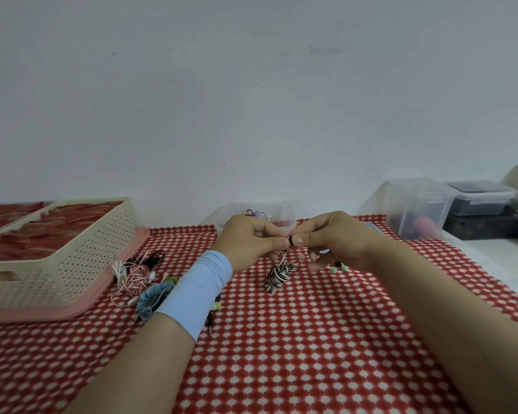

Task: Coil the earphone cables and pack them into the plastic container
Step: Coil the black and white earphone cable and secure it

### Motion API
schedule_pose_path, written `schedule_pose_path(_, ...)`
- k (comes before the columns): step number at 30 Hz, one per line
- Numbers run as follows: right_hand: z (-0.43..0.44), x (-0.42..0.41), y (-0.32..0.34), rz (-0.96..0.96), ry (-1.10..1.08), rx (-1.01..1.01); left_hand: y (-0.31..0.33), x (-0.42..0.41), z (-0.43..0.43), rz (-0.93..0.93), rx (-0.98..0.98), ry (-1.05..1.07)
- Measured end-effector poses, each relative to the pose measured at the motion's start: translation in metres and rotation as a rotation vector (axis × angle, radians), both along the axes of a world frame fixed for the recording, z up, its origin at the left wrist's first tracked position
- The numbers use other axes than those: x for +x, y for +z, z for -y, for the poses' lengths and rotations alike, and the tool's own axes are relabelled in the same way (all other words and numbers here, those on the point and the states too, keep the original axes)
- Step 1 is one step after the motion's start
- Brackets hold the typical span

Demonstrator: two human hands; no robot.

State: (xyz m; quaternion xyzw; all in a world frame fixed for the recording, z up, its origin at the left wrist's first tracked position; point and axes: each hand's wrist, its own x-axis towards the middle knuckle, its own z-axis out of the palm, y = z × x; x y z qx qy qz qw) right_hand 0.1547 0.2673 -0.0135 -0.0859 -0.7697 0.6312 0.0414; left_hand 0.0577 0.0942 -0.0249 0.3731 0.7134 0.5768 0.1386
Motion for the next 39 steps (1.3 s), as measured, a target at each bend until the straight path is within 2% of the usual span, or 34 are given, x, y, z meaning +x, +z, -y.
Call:
schedule_pose_path(9, 0.005, 0.0, -0.002, -0.079, 0.01, 0.046, -0.004, -0.003, 0.003, 0.075, 0.044, 0.082)
schedule_pose_path(25, 0.013, -0.005, -0.007, -0.255, -0.096, 0.163, -0.01, -0.007, 0.0, 0.229, 0.078, 0.054)
schedule_pose_path(28, 0.011, -0.005, -0.007, -0.232, -0.07, 0.142, -0.01, -0.007, 0.001, 0.242, 0.085, 0.052)
schedule_pose_path(32, 0.004, -0.001, -0.005, -0.135, -0.002, -0.018, -0.009, -0.008, 0.004, 0.244, 0.1, 0.033)
schedule_pose_path(39, 0.001, -0.002, -0.006, -0.082, 0.016, -0.027, -0.005, -0.007, 0.004, 0.213, 0.062, -0.049)
